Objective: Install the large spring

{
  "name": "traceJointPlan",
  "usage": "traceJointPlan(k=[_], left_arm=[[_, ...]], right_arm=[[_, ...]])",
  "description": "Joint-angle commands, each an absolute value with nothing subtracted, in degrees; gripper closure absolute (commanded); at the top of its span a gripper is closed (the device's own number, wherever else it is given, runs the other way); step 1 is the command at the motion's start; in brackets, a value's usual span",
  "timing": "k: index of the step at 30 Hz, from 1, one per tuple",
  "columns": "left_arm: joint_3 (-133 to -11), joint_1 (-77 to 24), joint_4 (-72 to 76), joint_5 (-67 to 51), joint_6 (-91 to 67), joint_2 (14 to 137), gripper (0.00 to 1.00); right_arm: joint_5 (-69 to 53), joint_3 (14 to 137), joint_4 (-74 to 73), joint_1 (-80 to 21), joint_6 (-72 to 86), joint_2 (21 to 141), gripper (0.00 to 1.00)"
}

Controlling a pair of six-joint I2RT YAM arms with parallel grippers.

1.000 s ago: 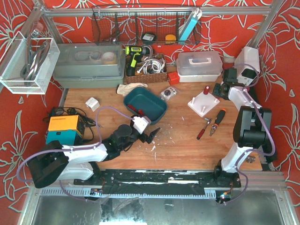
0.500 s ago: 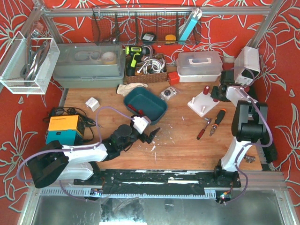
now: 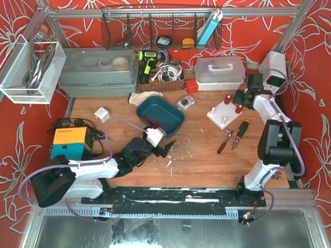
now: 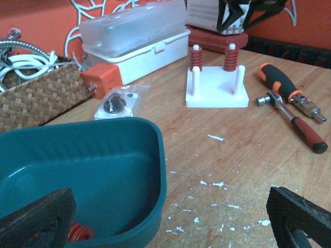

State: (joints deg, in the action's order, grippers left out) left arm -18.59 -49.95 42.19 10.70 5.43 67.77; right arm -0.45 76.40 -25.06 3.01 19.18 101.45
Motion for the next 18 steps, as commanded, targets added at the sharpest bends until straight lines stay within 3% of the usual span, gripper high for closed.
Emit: traceJointPlan(k=[1,7,12,16,18], left_arm=[[-19.01,-50.36,42.20,13.15,4.13,66.42,0.00],[-21.23,-50.36,38.78,18.91,2.55,65.56,0.00],[-27.35,-49.20,27.34,29.28,-1.47,65.19,0.00],[-30.75,-44.88,21.25,26.22,-4.02,65.24,0.00],[-32.74,-42.28,18.58,25.33,-4.84,66.19,0.10]], right_arm=[[-2.34,73.05,-27.31,1.17,21.89,94.53,0.27],[-2.90,67.00,-26.29,-4.93,22.98,85.92,0.16],[-2.95,64.10,-26.11,-13.67,23.66,79.28,0.14],[-3.37,59.78,-24.61,-19.47,23.91,73.67,0.08],[-3.49,56.64,-23.33,-21.80,23.76,70.73,0.06]])
